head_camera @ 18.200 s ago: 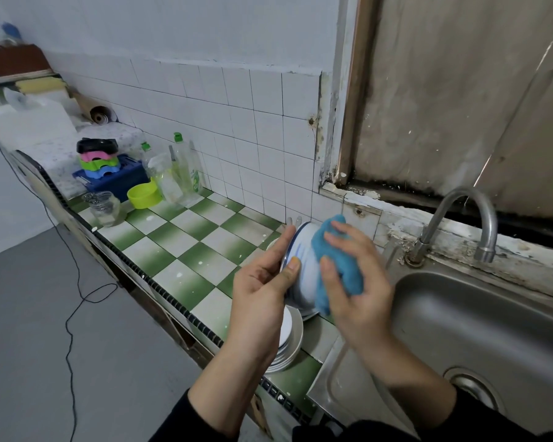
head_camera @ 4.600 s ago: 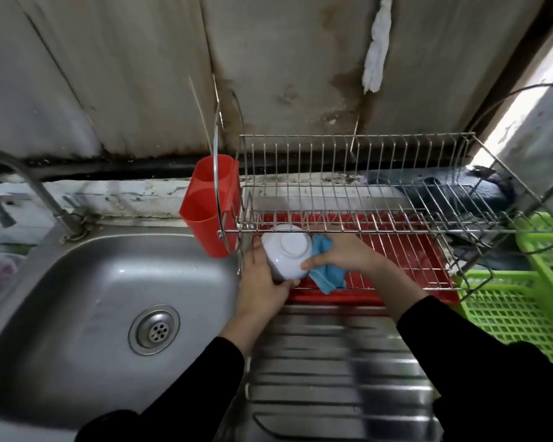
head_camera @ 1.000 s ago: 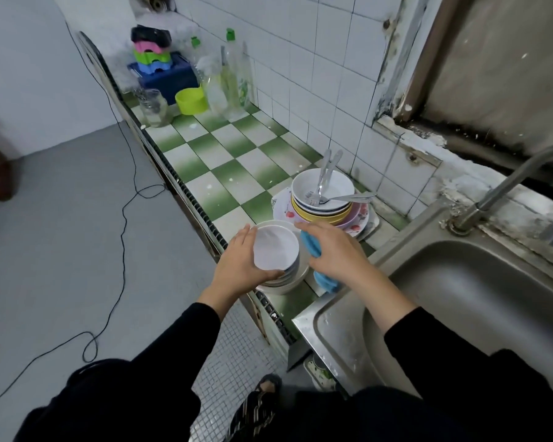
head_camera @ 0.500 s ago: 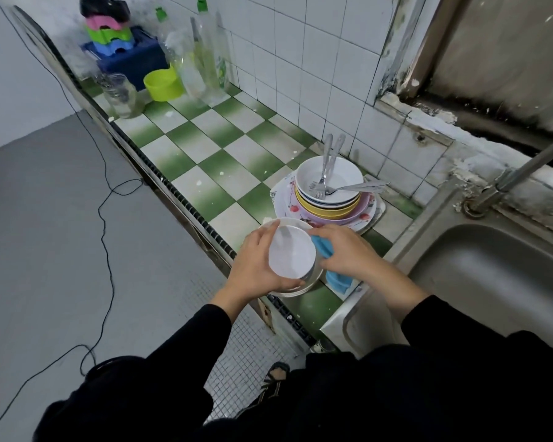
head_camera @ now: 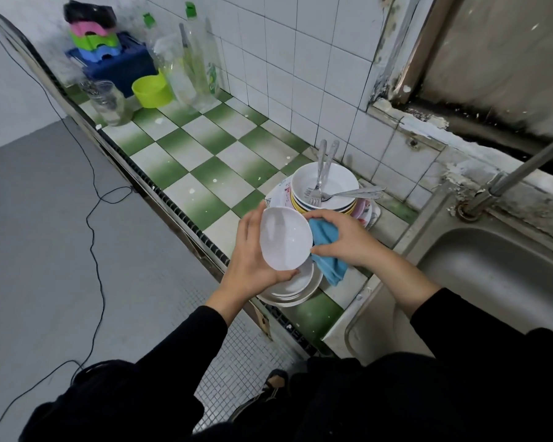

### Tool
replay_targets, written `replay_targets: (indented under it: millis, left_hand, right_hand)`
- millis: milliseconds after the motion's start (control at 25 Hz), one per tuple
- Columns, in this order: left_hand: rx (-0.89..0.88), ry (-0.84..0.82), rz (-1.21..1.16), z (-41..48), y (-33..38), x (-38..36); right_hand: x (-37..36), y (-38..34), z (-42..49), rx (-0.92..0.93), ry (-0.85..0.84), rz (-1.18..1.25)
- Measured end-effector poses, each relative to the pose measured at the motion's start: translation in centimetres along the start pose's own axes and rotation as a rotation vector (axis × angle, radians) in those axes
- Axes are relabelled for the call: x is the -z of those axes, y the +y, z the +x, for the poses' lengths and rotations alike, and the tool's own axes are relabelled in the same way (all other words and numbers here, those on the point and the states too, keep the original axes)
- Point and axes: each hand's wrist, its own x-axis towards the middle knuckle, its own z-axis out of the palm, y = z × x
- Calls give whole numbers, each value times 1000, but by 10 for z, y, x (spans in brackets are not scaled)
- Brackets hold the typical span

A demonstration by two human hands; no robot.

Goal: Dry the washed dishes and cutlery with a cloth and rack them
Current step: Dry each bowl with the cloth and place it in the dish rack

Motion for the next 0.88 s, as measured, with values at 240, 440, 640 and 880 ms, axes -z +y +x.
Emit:
replay_targets:
  millis: [240,440,640,880]
  left_hand:
    - [-9,47,-25,5,-6,4]
    - [-144,32,80,7,-15,6]
    - [-285,61,209,13,-25,9]
    - [-405,41,294,10,-28,11]
  right_hand:
    - [-3,1,5,51,-4,66]
    - [-5,9,7,64,-41,15]
    - [-1,9,6,80,-105,-36]
    - [-5,19,7,116,-103,-80]
